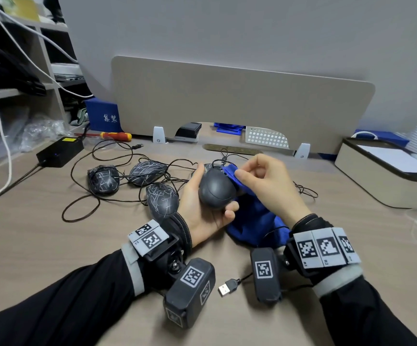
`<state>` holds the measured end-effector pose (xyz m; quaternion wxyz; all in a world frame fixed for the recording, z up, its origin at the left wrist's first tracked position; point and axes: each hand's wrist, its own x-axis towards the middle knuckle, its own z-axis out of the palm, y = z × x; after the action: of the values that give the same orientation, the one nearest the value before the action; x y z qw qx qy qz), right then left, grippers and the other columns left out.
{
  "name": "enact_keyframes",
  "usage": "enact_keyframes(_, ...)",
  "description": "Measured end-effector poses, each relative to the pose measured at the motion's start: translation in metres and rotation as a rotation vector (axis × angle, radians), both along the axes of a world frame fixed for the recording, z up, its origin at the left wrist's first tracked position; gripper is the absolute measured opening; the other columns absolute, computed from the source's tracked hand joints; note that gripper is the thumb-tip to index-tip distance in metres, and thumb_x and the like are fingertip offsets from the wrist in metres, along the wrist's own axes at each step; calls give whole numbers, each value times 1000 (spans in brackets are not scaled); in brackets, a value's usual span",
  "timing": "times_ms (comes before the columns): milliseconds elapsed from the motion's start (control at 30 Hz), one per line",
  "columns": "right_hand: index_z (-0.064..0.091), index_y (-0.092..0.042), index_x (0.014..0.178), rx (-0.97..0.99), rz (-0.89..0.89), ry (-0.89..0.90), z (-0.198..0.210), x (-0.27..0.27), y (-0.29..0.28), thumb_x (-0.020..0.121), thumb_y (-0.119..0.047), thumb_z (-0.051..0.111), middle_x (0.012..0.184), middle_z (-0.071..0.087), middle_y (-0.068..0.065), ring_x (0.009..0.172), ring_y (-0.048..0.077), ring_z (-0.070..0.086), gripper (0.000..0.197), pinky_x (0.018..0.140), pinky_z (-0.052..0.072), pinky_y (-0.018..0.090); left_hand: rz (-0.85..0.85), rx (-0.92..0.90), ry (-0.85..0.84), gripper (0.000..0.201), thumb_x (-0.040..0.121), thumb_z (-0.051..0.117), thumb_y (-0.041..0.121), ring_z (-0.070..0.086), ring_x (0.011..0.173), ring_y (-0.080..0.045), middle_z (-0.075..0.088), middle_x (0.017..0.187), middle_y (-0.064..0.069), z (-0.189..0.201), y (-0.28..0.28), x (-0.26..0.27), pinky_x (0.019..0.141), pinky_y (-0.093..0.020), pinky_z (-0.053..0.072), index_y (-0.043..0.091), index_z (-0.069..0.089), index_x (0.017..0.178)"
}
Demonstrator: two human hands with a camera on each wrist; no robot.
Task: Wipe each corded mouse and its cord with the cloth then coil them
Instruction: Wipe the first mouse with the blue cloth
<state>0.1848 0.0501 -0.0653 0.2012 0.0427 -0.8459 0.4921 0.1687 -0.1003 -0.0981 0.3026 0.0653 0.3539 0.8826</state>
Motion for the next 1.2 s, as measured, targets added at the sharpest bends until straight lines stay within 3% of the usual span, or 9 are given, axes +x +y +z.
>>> enact_keyframes(133, 61, -13, 80, 1, 266, -38, 4, 9, -7, 90, -9, 71, 69, 61, 10, 63, 15, 55, 15, 64, 45, 28, 84, -82, -27, 49, 92, 46, 56, 47, 52, -21, 56, 75, -10, 1, -1, -1, 39, -21, 39, 11, 65, 92)
enact_keyframes(267, 66, -4, 79, 28, 438, -78, 8, 16, -13, 84, -2, 76, 64, 60, 10, 58, 13, 54, 11, 61, 45, 22, 152, -92, -93, 55, 93, 43, 48, 61, 52, -20, 66, 67, -8, -3, -3, -6, 43, -22, 47, 9, 73, 69)
enact_keyframes(400, 65, -14, 76, 41, 293, -27, 2, 7, -3, 85, -7, 77, 63, 59, 3, 61, 14, 49, 17, 64, 41, 34, 132, -97, -195, 48, 93, 38, 44, 51, 38, -18, 60, 64, -11, 0, -5, -7, 30, -14, 36, 5, 65, 84)
enact_keyframes(500, 65, -7, 75, 46, 399, -84, 4, 14, -10, 82, -2, 78, 60, 62, 6, 60, 12, 54, 16, 64, 45, 30, 180, -83, -207, 40, 92, 41, 40, 53, 40, -17, 59, 67, -7, -2, -3, -7, 31, -14, 36, 7, 61, 84)
enact_keyframes(600, 65, -5, 76, 50, 440, -124, 6, 17, -17, 82, -2, 78, 60, 59, 7, 59, 14, 54, 15, 62, 45, 26, 173, -54, -161, 37, 93, 39, 38, 52, 41, -16, 56, 64, -5, -1, -2, -6, 32, -14, 32, 9, 58, 79)
enact_keyframes(733, 65, -17, 75, -14, 252, -53, 3, 8, -6, 86, -8, 75, 67, 58, 10, 63, 17, 49, 18, 61, 39, 32, 43, -143, -18, 40, 92, 36, 42, 44, 34, -21, 49, 70, -11, 1, -1, 1, 29, -12, 24, 10, 57, 86)
enact_keyframes(933, 66, -16, 73, -68, 63, -52, 4, 3, 3, 87, -12, 75, 69, 61, 9, 65, 15, 52, 18, 63, 42, 29, -92, -320, 222, 41, 93, 40, 43, 47, 37, -23, 63, 81, -20, 2, 3, 15, 35, -16, 34, 8, 62, 94)
enact_keyframes(1067, 66, -11, 75, -148, -49, -113, 3, 1, 10, 90, -10, 71, 73, 64, 10, 68, 16, 55, 16, 67, 45, 30, -102, -264, 281, 49, 88, 44, 44, 50, 36, -24, 63, 89, -25, 3, 3, 17, 33, -18, 36, 1, 62, 104)
enact_keyframes(1200, 60, -4, 75, -197, 0, -231, 7, 10, 8, 92, 3, 57, 65, 57, 14, 49, 12, 49, 19, 47, 41, 17, 18, -177, 262, 48, 88, 47, 45, 53, 43, -22, 65, 87, -25, 7, 2, 15, 35, -19, 33, 4, 71, 100)
